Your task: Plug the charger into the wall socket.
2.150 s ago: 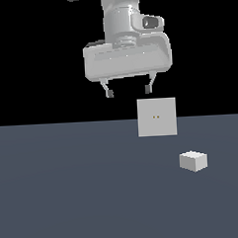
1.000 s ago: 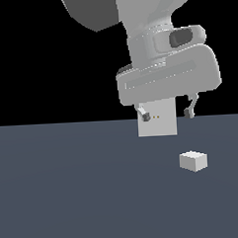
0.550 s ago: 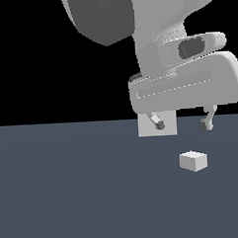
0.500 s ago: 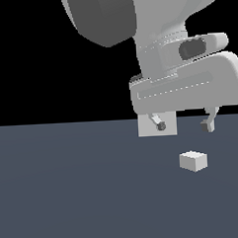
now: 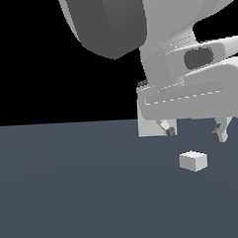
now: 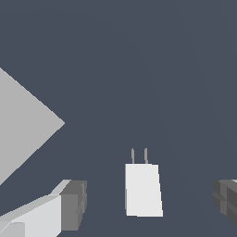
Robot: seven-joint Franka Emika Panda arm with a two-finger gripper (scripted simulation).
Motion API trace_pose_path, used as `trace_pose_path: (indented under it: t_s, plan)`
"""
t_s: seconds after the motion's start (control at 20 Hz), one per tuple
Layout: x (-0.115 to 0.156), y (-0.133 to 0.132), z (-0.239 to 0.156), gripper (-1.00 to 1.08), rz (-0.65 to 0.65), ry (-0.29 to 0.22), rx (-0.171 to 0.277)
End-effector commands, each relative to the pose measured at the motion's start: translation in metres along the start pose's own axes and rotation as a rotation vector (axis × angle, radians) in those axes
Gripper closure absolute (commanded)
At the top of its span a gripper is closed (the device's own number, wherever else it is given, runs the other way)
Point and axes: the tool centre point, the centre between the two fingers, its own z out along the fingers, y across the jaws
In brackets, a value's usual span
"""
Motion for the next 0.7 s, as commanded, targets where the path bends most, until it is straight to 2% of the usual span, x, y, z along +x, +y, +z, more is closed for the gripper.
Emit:
trace_pose_path:
  t_s: [0.0,0.35,0.65]
  plan:
    - [0.000,0.002,0.002,-0.92,0.013,0.003,-0.003]
    - [-0.003,0.002,0.006,-0.92,0.012,0.002,-0.003]
    - [-0.012,0.003,0.028,-0.92,0.015,0.001,-0.003]
